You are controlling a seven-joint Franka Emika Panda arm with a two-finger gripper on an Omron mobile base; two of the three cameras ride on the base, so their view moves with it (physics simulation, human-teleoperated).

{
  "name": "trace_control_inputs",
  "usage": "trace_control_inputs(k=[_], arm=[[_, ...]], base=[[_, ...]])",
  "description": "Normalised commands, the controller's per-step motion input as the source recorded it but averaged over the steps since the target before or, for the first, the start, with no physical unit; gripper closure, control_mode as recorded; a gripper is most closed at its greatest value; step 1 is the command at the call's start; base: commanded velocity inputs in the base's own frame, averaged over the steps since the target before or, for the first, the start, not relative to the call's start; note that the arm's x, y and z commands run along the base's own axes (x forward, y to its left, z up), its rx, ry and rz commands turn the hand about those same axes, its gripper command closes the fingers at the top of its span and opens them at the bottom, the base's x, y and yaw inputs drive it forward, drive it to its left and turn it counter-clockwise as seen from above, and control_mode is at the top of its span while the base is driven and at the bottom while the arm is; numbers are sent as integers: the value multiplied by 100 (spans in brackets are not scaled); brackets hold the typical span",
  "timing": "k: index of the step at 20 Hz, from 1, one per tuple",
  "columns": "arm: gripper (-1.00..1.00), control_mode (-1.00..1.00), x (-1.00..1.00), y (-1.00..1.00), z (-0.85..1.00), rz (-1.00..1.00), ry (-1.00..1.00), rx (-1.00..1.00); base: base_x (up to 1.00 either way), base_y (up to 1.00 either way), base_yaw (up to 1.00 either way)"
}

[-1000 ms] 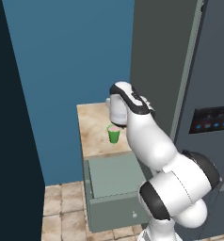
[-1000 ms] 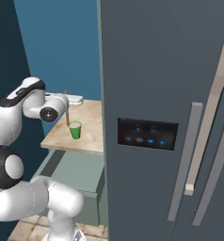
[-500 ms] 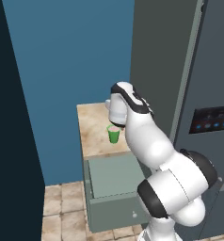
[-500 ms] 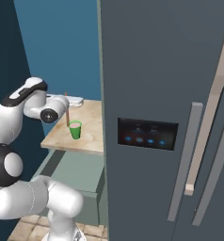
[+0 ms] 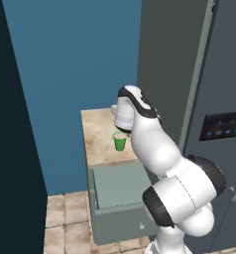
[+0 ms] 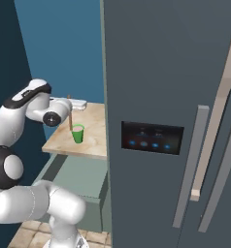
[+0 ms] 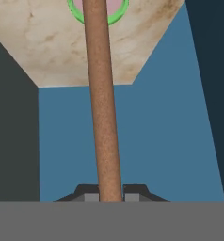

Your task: Pick up the straw from the left drawer and put it inside the smoothie cup.

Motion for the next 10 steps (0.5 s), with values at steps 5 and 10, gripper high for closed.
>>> trace_control_inputs(k=[5, 10], arm=[[100, -100, 12, 0, -3, 0, 0, 0], [100, -100, 2, 0, -8, 0, 0, 0]], base=[[0, 0, 0], [0, 0, 0]])
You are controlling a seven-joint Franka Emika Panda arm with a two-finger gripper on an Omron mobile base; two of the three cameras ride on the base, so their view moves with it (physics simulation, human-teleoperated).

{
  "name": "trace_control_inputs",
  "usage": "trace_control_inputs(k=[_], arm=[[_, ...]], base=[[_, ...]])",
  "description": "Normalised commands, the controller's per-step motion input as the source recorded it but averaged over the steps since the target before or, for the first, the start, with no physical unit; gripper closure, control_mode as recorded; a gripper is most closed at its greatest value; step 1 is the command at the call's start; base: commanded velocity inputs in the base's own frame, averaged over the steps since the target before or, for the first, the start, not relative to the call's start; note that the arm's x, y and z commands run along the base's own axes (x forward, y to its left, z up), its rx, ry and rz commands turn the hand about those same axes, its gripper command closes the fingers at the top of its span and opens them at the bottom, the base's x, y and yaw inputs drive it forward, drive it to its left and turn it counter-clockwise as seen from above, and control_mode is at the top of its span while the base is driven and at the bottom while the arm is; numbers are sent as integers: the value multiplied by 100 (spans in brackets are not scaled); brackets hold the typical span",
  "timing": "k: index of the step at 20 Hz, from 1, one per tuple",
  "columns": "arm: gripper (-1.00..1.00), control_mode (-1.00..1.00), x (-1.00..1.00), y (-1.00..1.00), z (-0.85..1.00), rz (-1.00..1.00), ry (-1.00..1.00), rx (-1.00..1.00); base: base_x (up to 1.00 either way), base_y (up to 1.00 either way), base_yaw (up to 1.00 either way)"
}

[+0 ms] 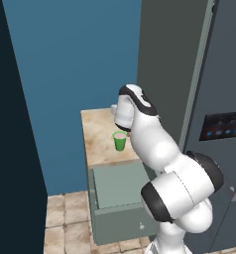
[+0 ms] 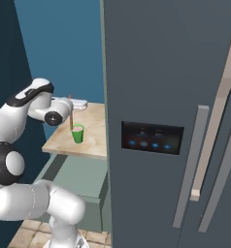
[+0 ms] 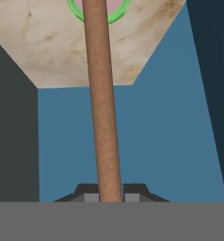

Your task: Pick up the straw from the left drawer and put it inside the smoothie cup.

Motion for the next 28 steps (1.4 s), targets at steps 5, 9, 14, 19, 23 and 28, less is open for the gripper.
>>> trace_control_inputs(k=[5, 9, 14, 19, 23, 28], arm=[[100, -100, 0, 3, -10, 0, 0, 0], [100, -100, 1, 1, -4, 0, 0, 0], [100, -100, 7, 0, -2, 0, 0, 0], [100, -100, 13, 0, 0, 0, 0, 0], [100, -100, 12, 0, -4, 0, 0, 0], [100, -100, 11, 5, -14, 0, 0, 0]], base=[[0, 0, 0], [0, 0, 0], [0, 0, 0], [0, 0, 0], [0, 0, 0], [0, 0, 0]])
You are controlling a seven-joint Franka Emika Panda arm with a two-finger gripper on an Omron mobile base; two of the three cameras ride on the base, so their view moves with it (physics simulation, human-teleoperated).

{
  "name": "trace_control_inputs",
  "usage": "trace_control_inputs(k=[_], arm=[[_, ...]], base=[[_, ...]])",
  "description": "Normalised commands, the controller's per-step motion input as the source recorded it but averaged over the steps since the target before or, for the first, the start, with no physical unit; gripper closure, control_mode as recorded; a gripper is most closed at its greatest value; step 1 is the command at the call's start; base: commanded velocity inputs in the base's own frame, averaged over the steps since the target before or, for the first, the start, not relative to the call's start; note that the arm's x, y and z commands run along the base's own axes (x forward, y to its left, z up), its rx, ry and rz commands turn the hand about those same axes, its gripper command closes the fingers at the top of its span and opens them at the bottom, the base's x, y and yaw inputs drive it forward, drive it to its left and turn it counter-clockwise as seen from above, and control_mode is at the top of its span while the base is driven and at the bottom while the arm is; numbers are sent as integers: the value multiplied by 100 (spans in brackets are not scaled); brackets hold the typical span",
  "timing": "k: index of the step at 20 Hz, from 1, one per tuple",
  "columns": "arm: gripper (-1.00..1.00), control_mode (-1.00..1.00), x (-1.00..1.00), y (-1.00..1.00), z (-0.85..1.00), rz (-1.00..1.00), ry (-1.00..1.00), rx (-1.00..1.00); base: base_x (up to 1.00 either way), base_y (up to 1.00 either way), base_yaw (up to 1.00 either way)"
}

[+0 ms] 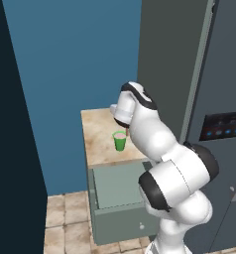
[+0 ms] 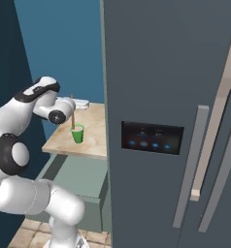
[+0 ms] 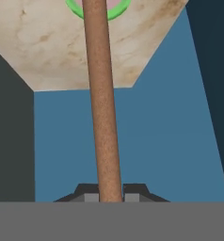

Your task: Pick up the straw from the left drawer and put it inside the smoothie cup.

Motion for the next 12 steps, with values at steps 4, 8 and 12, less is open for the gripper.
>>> trace_control_inputs(k=[4, 8, 12], arm=[[100, -100, 9, 7, -17, 0, 0, 0], [100, -100, 9, 6, -19, 0, 0, 0], [100, -100, 8, 4, -18, 0, 0, 0]], base=[[0, 0, 0], [0, 0, 0], [0, 0, 0]])
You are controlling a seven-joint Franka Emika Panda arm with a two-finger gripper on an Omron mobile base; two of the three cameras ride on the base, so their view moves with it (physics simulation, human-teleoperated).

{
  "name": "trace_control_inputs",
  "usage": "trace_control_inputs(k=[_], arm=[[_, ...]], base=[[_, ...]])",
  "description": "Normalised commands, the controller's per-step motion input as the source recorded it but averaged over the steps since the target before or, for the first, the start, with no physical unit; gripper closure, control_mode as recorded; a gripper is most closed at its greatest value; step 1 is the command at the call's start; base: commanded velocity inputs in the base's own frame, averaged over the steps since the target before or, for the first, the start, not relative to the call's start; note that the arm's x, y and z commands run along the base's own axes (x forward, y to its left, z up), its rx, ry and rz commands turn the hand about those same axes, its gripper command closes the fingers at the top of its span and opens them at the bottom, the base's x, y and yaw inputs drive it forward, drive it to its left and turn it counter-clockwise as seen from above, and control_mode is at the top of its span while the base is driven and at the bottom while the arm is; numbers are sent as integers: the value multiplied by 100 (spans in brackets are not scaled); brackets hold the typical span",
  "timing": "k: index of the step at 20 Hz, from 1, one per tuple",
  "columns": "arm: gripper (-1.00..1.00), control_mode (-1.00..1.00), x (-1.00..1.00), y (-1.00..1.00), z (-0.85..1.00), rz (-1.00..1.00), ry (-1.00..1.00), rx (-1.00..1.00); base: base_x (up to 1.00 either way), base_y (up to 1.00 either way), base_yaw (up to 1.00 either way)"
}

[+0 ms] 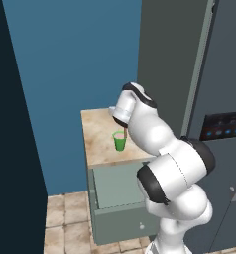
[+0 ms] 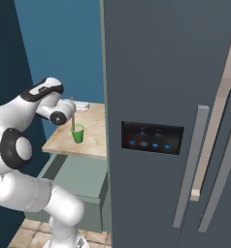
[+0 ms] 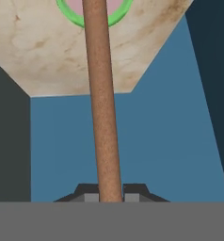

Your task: Pick up the straw from the left drawer and put it inside the smoothie cup.

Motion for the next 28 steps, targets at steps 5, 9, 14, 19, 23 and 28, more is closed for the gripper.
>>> trace_control_inputs(k=[5, 9, 14, 19, 23, 28], arm=[[100, -100, 6, 2, -17, 0, 0, 0], [100, -100, 3, 1, -11, 0, 0, 0], [100, -100, 4, 0, -3, 0, 0, 1], [100, -100, 4, 1, 0, 0, -1, 1], [100, -100, 14, 7, 0, 0, 0, 0], [100, -100, 14, 5, 0, 0, 0, 0]], base=[[0, 0, 0], [0, 0, 0], [0, 0, 0], [0, 0, 0], [0, 0, 0], [0, 0, 0]])
